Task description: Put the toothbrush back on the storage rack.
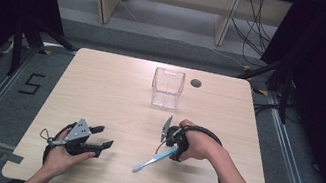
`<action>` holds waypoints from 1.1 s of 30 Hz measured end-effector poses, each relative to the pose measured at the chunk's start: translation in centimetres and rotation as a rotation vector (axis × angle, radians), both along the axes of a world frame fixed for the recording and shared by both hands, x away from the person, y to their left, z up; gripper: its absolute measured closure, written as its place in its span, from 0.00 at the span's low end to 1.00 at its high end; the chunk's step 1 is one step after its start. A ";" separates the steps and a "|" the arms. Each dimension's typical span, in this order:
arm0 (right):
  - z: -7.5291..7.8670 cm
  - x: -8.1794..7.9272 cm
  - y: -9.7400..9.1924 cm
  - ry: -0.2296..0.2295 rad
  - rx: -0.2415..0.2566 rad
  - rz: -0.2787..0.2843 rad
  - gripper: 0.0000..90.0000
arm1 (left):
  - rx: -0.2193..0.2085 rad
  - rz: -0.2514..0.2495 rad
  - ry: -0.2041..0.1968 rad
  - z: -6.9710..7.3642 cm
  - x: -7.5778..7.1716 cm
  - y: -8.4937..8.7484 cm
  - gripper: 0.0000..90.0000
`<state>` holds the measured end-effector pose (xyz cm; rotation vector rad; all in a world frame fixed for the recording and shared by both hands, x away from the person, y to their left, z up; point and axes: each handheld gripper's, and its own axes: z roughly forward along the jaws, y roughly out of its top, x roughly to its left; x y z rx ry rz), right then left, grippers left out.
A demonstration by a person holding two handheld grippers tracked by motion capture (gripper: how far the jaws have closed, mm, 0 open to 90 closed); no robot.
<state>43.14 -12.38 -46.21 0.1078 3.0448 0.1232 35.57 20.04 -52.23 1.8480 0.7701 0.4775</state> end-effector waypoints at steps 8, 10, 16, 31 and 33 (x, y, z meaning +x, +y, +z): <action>-0.2 -0.1 1.1 0.008 -0.008 0.062 0.45 | 0.003 0.000 0.007 0.0 0.0 0.1 0.37; -0.4 -0.1 1.4 0.015 -0.009 0.094 0.46 | 0.010 0.005 0.005 0.1 0.0 0.1 0.37; -0.6 -0.2 1.9 0.025 -0.006 0.094 0.48 | 0.009 0.004 0.004 0.1 0.0 0.1 0.37; -1.2 -0.3 2.4 0.047 -0.032 0.130 0.57 | 0.001 -0.005 0.000 0.0 0.0 0.0 0.37; -1.2 -0.2 2.5 0.051 -0.039 0.141 0.59 | 0.002 -0.006 0.002 0.0 0.0 0.0 0.37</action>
